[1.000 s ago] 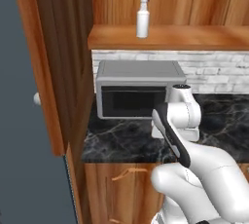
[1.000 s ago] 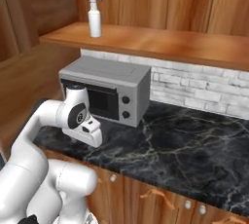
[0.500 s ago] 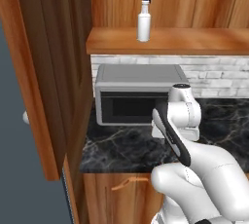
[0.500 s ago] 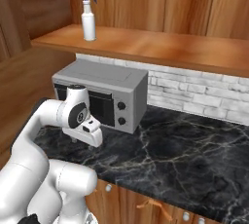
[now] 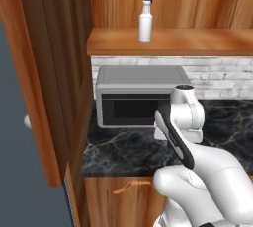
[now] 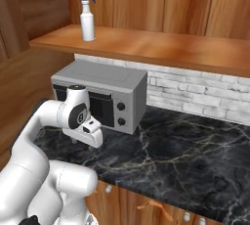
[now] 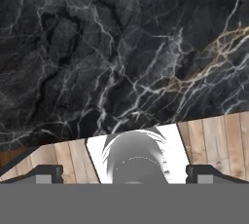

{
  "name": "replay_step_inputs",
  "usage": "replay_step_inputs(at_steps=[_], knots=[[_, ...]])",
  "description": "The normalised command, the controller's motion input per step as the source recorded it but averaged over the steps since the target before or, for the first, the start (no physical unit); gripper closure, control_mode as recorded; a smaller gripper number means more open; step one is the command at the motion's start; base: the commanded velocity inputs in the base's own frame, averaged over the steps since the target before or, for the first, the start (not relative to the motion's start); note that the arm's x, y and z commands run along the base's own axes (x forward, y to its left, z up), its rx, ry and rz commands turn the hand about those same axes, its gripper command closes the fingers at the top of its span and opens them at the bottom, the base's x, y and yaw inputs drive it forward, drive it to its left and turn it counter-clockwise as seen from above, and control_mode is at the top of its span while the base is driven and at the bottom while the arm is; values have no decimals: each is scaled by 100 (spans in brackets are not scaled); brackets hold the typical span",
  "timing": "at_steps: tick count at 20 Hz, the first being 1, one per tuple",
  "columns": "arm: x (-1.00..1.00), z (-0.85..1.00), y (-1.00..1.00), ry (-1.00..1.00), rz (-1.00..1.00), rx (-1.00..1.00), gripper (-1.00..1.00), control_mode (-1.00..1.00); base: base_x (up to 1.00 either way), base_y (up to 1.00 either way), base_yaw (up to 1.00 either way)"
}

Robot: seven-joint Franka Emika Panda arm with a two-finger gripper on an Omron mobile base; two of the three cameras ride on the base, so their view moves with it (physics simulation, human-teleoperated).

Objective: Move the cutting board and knife to the sink. Then move spray from the cabinet to the counter.

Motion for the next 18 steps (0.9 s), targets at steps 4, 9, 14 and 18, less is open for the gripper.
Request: replay_step_inputs(at_steps=[4, 9, 14, 18], knots=[[0, 0, 0, 0, 0, 0, -100, 100, 6, 3, -1], [0, 0, 0, 0, 0, 0, -100, 100, 0, 0, 0], [0, 0, 0, 0, 0, 0, -100, 100, -1, 0, 0], [-1, 18, 2, -25, 0, 0, -100, -100, 0, 0, 0]])
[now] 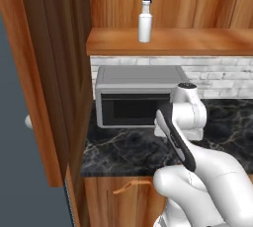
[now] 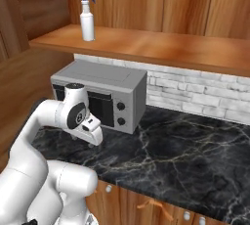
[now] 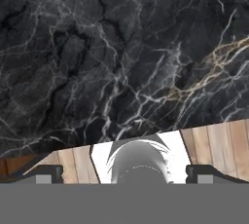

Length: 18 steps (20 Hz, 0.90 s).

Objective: Move the cutting board and knife to the sink. Then move spray from the cabinet to the counter.

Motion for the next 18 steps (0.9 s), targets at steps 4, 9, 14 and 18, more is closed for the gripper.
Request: replay_step_inputs(at_steps=[4, 9, 14, 18], knots=[[-2, 31, 6, -32, 0, 0, -100, -100, 0, 0, 0], [-3, 43, 2, -32, 0, 0, -100, -100, 0, 0, 0], [-6, 42, 4, -29, 2, 0, -100, -100, 0, 0, 0], [-5, 40, 3, -33, 4, 0, -100, -100, 0, 0, 0]])
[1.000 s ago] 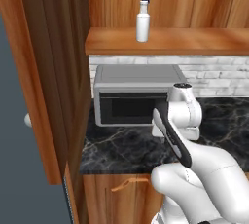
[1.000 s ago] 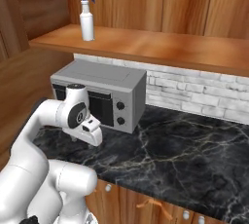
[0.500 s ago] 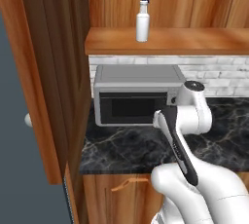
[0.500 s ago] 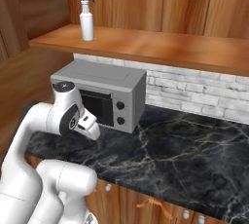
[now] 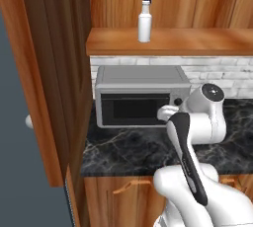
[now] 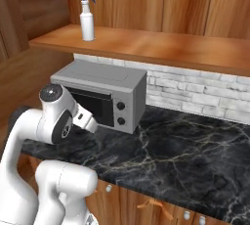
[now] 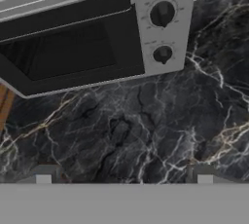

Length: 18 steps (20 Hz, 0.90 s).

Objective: Move the cutting board and knife to the sink. Then move spray from the cabinet to the counter.

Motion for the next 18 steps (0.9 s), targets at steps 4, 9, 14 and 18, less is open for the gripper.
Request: replay_step_inputs(at_steps=[4, 9, 14, 18], knots=[[0, 47, 16, -23, 1, -7, -100, -100, 0, 0, 0], [0, 42, 17, -19, 0, -13, -100, -100, 0, 0, 0], [0, 42, 9, -13, 1, -12, -100, -100, 0, 0, 0], [0, 52, 4, -1, 4, -7, -100, -100, 0, 0, 0]])
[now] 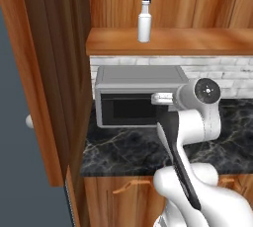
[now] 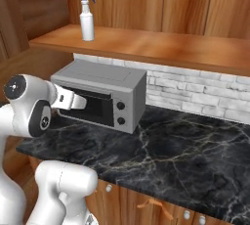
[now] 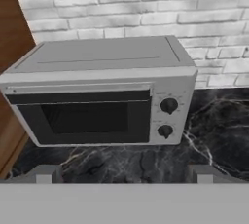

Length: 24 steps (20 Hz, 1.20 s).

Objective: Move the cutting board and knife to the sink. Then move spray from the cabinet to the counter.

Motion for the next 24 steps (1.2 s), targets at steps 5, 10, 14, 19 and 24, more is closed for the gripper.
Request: replay_step_inputs(at_steps=[5, 10, 14, 19, 24], knots=[[-1, 51, 0, 0, 6, -7, -100, -100, 0, 0, 0], [-3, 38, 0, 0, 10, -3, -100, -100, 0, 0, 0], [-2, 31, 0, -3, 3, -1, -100, -100, 0, 0, 0], [0, 36, 0, -1, 0, 0, -100, -100, 0, 0, 0], [0, 33, 0, 0, 0, 0, -100, -100, 0, 0, 0]])
